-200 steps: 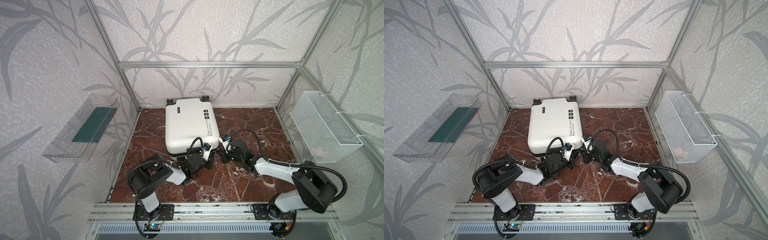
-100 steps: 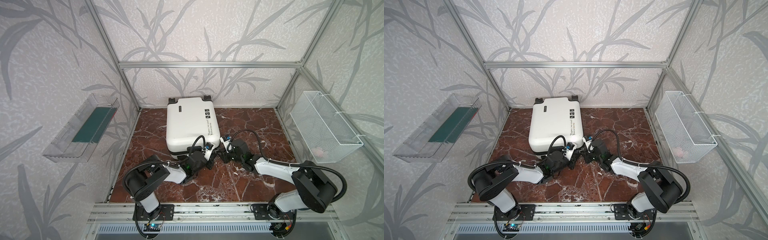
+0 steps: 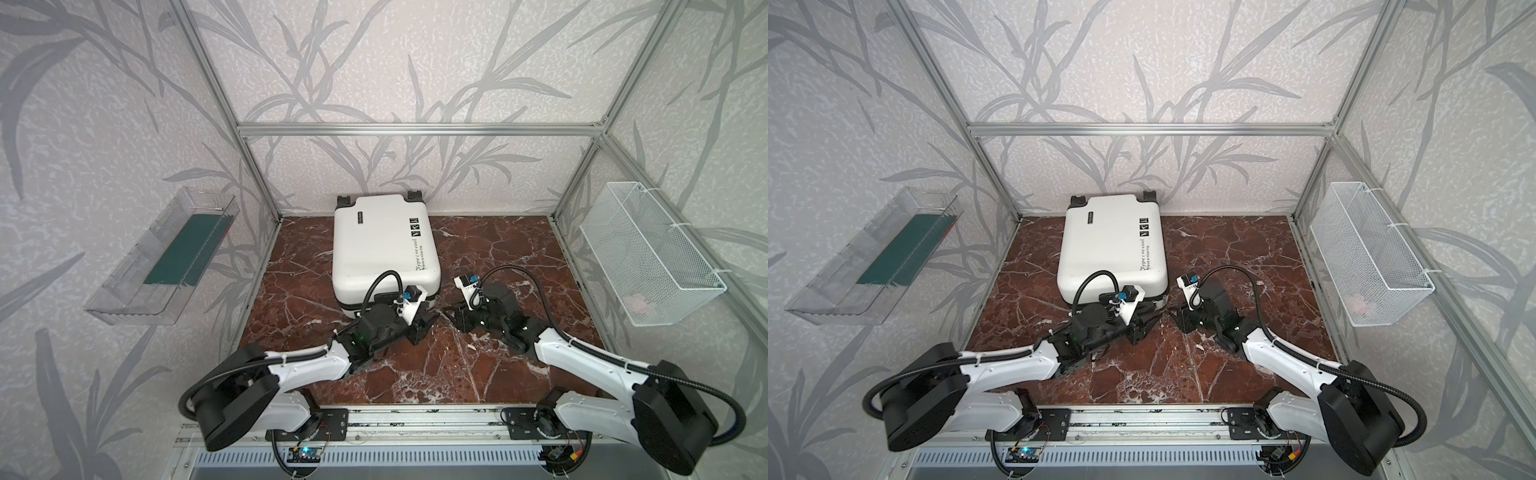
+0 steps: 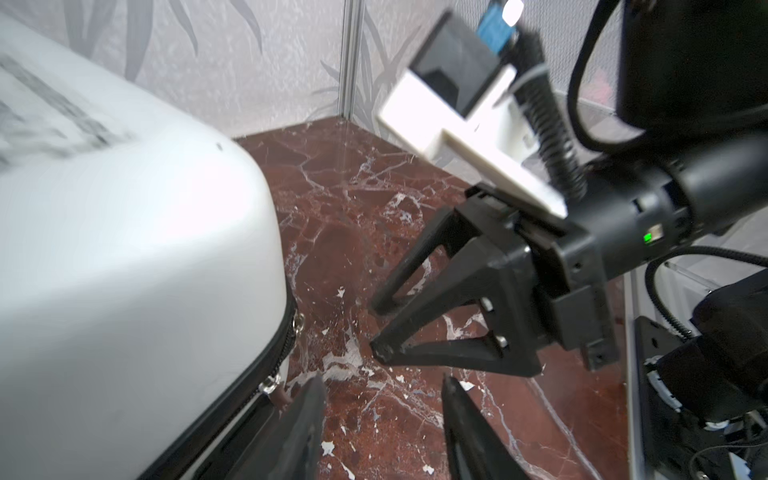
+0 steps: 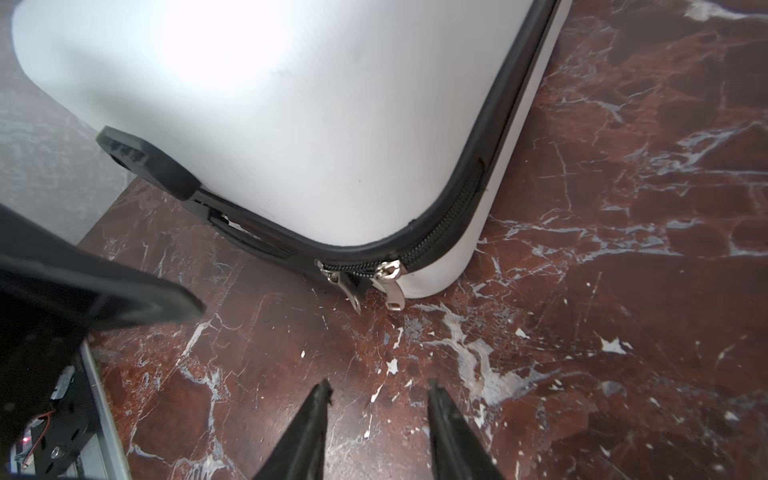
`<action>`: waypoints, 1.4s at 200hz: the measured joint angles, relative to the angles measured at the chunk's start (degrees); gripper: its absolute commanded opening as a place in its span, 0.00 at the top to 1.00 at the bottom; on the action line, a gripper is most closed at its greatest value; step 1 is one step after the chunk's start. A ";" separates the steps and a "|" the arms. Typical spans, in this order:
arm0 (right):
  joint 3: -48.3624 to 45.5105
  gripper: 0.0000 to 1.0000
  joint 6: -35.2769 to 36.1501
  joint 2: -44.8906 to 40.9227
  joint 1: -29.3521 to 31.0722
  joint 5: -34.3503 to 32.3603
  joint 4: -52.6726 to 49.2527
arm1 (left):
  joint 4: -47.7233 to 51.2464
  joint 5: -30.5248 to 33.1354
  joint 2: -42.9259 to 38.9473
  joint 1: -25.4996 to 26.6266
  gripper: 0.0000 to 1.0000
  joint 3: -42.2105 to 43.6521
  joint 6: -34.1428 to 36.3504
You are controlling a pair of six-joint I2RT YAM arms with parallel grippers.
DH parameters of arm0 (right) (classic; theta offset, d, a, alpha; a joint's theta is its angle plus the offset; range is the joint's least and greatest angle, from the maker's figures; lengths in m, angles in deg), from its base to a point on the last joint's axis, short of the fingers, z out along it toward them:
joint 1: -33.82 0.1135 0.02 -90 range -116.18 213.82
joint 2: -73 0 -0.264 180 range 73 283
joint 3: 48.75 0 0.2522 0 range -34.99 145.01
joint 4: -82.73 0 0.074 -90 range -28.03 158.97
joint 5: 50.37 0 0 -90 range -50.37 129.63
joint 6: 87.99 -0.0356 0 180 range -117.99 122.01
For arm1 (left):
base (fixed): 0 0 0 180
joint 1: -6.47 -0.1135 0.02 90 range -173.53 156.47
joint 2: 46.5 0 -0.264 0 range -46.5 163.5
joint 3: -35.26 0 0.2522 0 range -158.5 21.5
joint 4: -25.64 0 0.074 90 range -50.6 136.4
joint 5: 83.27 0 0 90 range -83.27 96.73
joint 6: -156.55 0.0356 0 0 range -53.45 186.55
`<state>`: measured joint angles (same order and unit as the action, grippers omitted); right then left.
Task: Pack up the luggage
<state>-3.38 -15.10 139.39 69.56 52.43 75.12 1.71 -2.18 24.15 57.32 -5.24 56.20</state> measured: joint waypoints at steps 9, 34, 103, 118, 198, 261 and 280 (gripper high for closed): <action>-0.07 0.58 -0.50 -1.03 0.70 -0.87 -0.76 | 2.45 0.74 -3.98 0.00 0.46 -0.09 -0.20; -0.04 0.57 -2.19 -2.01 4.92 -4.35 -1.51 | 13.64 4.37 -10.88 -0.39 0.44 -4.63 -1.03; 0.50 0.58 -5.60 5.07 13.92 -14.47 1.95 | 39.39 10.91 -7.61 -14.36 0.41 -24.68 -3.43; 0.50 0.59 -5.62 6.84 14.05 -16.00 4.31 | 43.19 11.72 -5.33 -17.38 0.41 -26.56 -3.21; 3.96 0.65 -3.87 15.43 14.10 -19.15 13.88 | 52.04 11.72 4.44 -21.86 0.41 -34.40 -0.74; 4.26 0.76 -4.09 18.67 14.10 -20.63 16.68 | 50.12 11.80 5.70 -21.94 0.41 -34.40 0.24; 4.20 0.80 -4.35 19.10 14.08 -21.42 17.66 | 49.81 11.72 5.79 -21.94 0.41 -34.40 0.28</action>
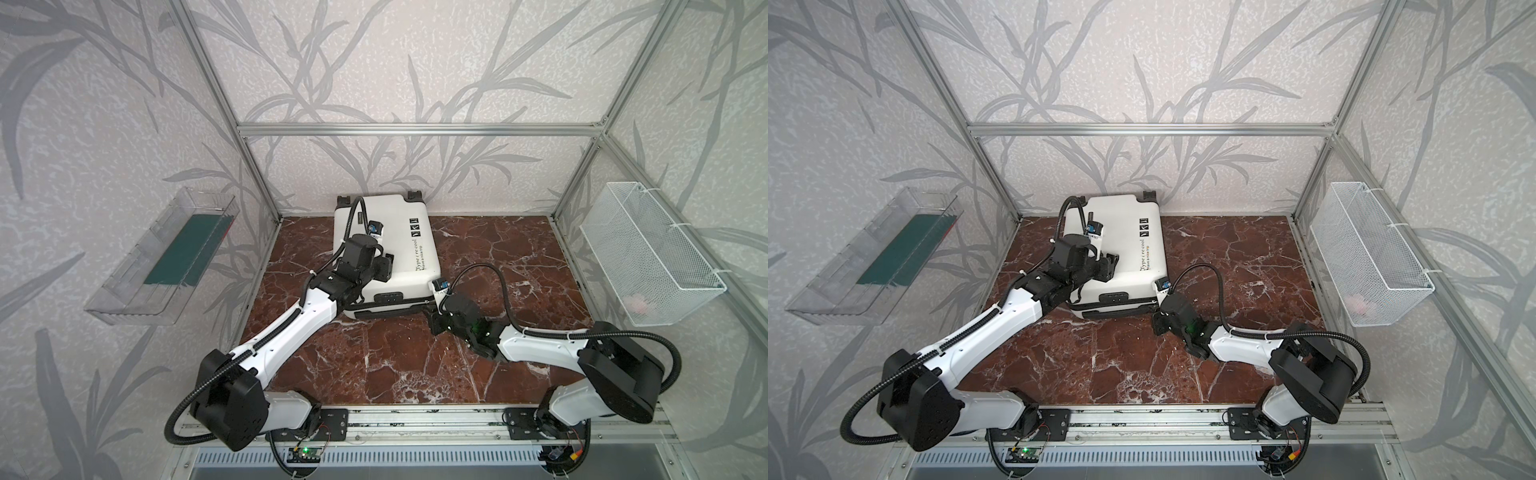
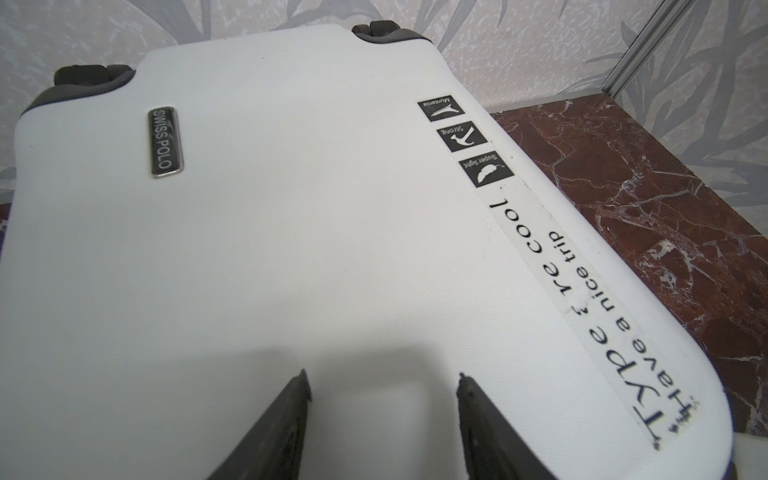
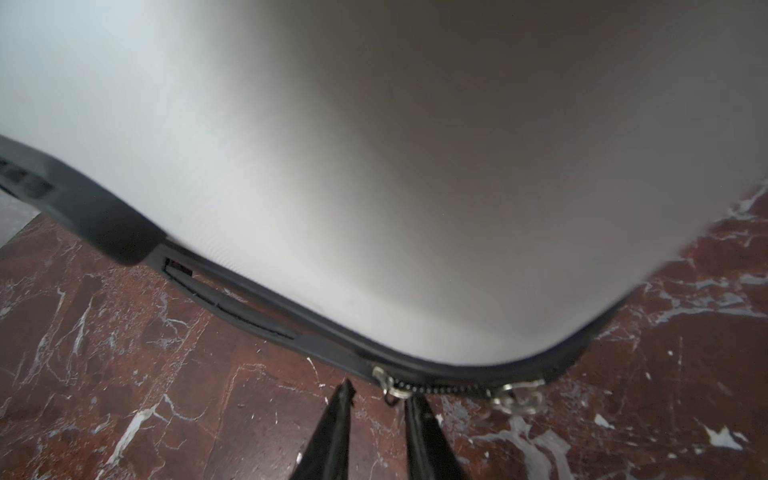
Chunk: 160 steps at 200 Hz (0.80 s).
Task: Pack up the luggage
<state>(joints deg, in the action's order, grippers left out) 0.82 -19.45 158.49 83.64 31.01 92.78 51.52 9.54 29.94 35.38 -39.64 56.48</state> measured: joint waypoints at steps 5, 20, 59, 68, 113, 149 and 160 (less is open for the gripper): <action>0.00 0.82 0.02 0.13 0.00 -0.33 0.31 | -0.07 -0.02 0.07 0.00 0.41 0.00 0.00; -0.02 0.88 0.00 0.44 0.00 -0.83 0.90 | -0.35 -0.09 0.20 0.00 0.41 0.02 0.00; -0.66 1.00 -0.15 0.72 0.00 -1.86 2.05 | -1.11 -0.07 0.66 0.00 0.42 0.13 0.00; -0.90 1.00 -0.17 0.72 -0.09 -1.90 2.43 | -1.44 -0.04 0.90 0.00 0.42 0.13 0.02; -3.72 1.00 -1.14 -1.64 -2.75 -1.11 3.69 | -3.63 0.39 2.23 -0.11 0.46 0.15 0.04; -6.14 1.00 -1.86 -5.07 -7.54 -1.05 3.23 | -5.57 0.02 3.30 -0.11 0.49 0.28 0.02; -6.58 1.00 -1.97 -5.99 -8.90 -1.20 2.78 | -6.16 -0.07 3.54 -0.15 0.50 0.31 0.02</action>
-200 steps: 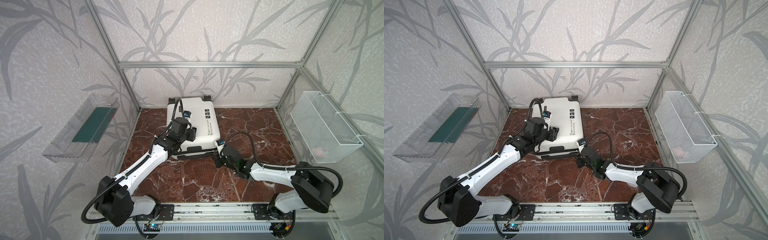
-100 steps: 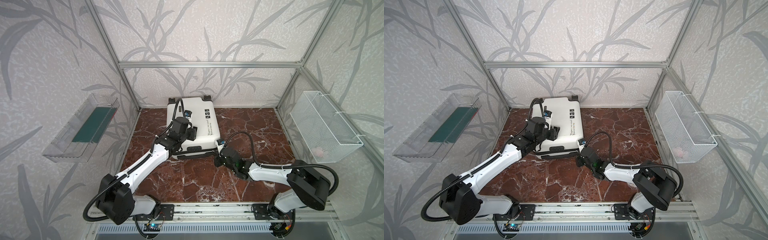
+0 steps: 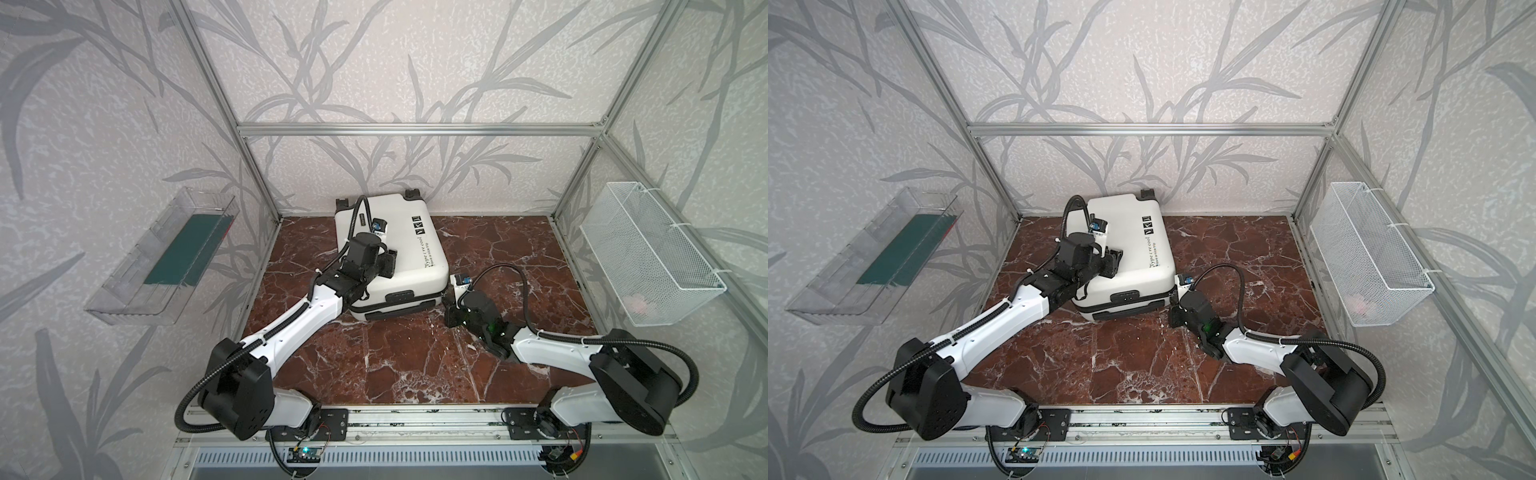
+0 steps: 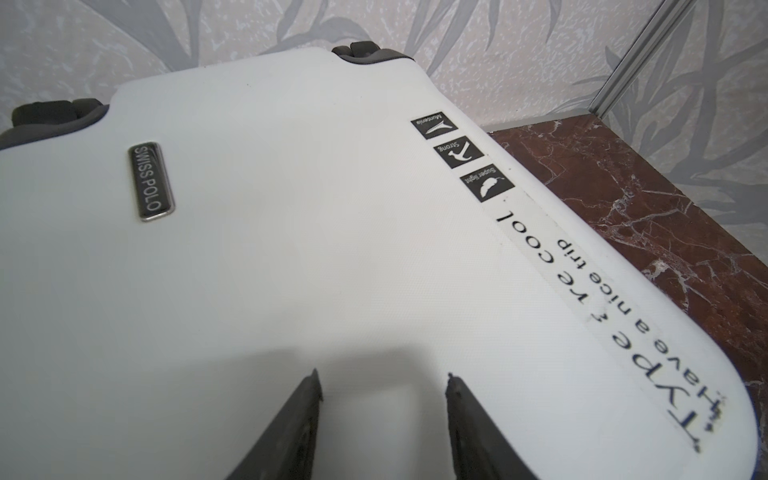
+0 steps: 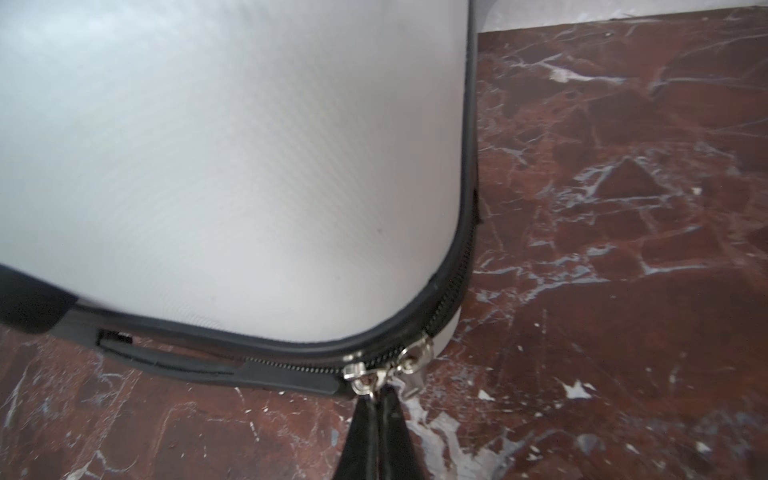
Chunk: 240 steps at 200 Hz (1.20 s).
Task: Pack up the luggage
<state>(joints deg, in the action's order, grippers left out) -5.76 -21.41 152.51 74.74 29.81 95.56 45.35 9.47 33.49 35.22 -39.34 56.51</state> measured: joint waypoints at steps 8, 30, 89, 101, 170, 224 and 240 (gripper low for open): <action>-0.31 1.00 -0.09 -0.57 -1.07 0.68 -0.09 | -0.46 -0.13 0.11 -0.04 0.49 0.13 0.00; -0.31 0.71 0.17 -0.81 -2.75 2.60 -1.03 | -1.64 -0.50 0.15 -0.07 0.49 0.72 -0.02; -0.59 0.08 0.44 -11.04 -5.31 5.38 -10.51 | 0.50 -1.03 -3.32 -0.66 0.37 1.53 0.11; -0.61 0.01 0.50 -15.41 -7.50 5.27 -13.07 | 2.29 -0.79 -5.35 -1.31 0.27 2.19 -0.11; 9.94 0.01 -0.11 -18.91 -27.12 -4.98 -33.62 | -3.43 9.53 -24.37 -18.21 0.02 17.62 -2.69; 10.05 0.01 8.50 -5.53 -27.61 -18.05 -30.88 | -19.39 12.33 -18.32 -29.35 0.01 34.56 -0.48; 5.75 0.01 11.32 -2.47 -27.63 -19.06 -23.39 | -27.65 11.96 -11.69 -30.36 0.01 38.10 -0.20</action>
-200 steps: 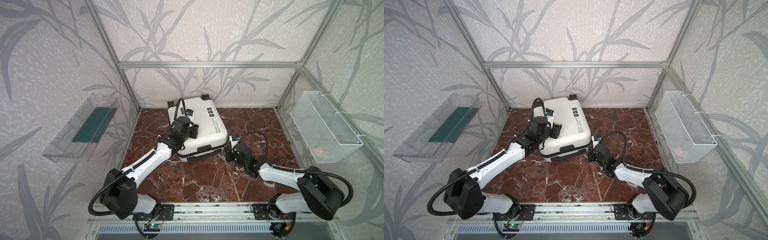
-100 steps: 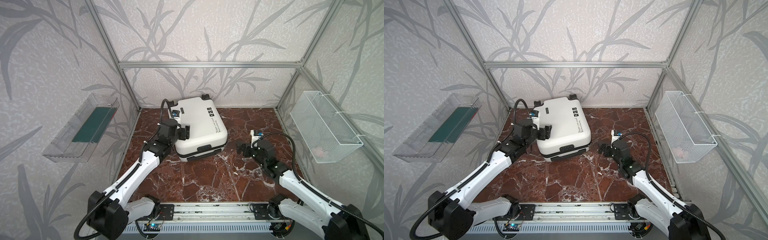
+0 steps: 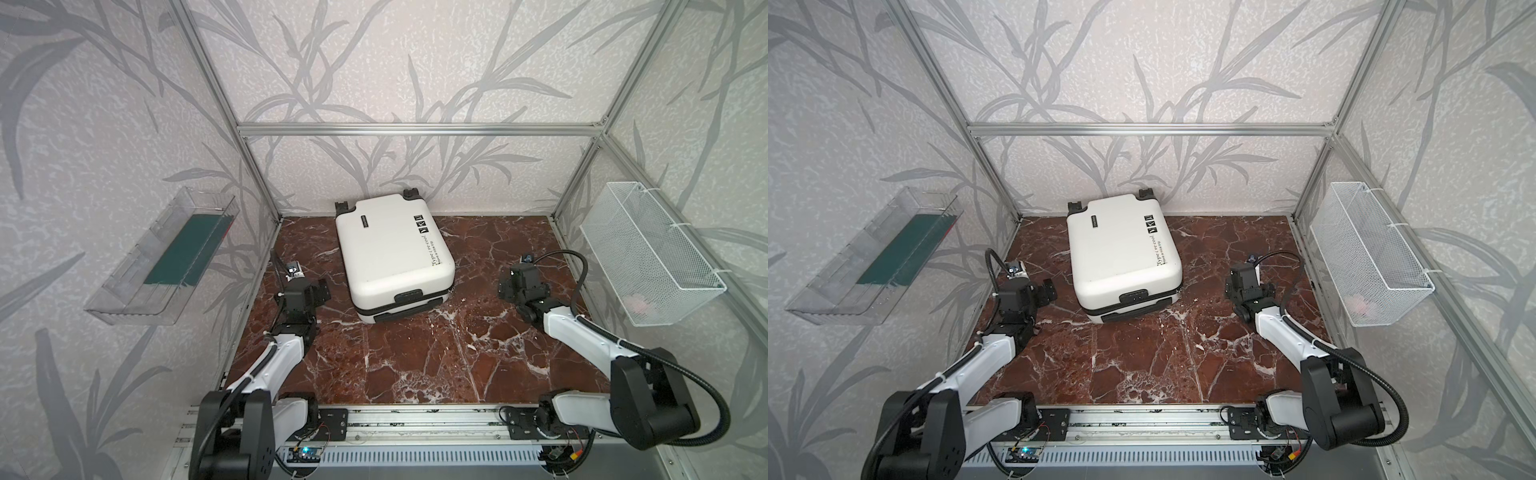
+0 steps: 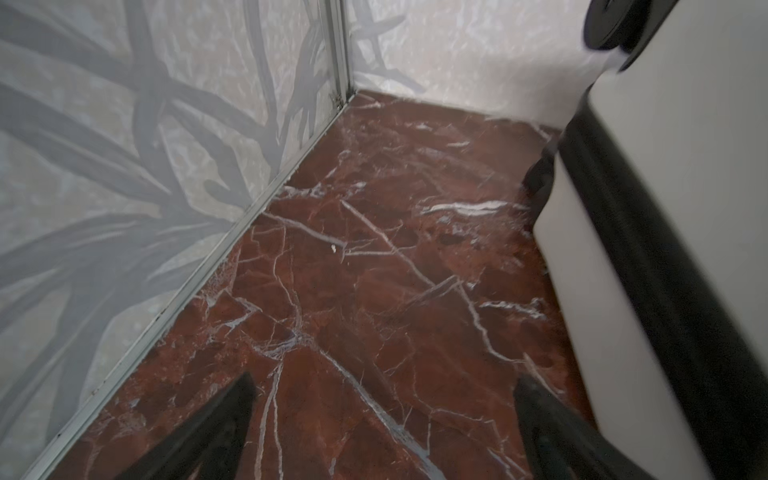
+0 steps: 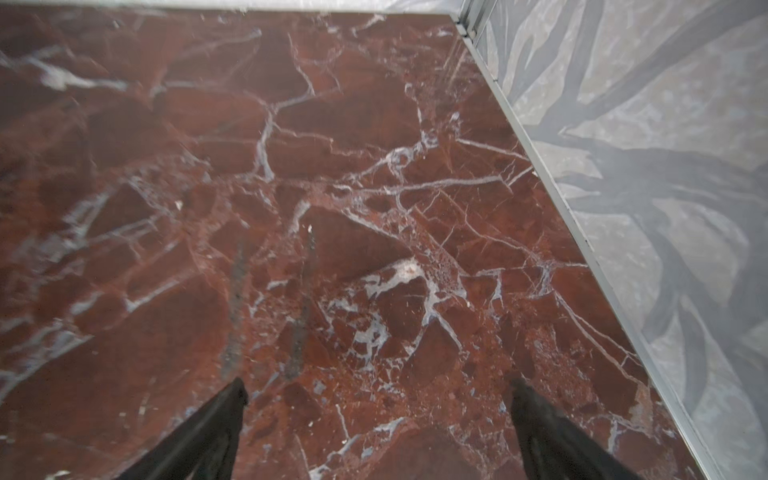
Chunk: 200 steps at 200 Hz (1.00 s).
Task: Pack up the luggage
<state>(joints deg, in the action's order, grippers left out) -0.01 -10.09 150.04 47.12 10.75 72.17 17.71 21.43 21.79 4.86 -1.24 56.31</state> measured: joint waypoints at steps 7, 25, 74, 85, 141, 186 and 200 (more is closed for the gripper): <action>-2.43 0.01 1.51 1.31 -0.02 -0.13 4.57 | -4.90 -0.68 3.23 -0.26 0.01 1.84 0.24; -8.13 0.01 6.45 3.65 0.07 1.03 14.16 | -10.80 -2.67 8.92 -0.63 0.01 4.20 1.86; -15.34 0.01 14.40 14.14 -2.29 9.22 43.30 | -24.87 -10.49 20.35 -1.62 0.01 2.82 5.33; -14.78 0.01 14.73 13.57 -3.54 12.33 42.16 | -24.76 -10.75 20.44 -1.49 0.01 2.10 5.84; -13.62 0.01 14.71 12.96 -6.67 18.86 47.32 | -33.92 -15.28 20.72 -0.48 0.01 4.13 9.60; -13.27 0.01 14.71 12.87 -6.62 19.98 46.18 | -31.93 -15.47 20.90 -0.94 0.01 2.36 8.98; -13.27 0.01 14.71 12.87 -6.62 20.00 46.05 | -31.93 -14.88 20.94 -1.05 0.01 2.01 8.74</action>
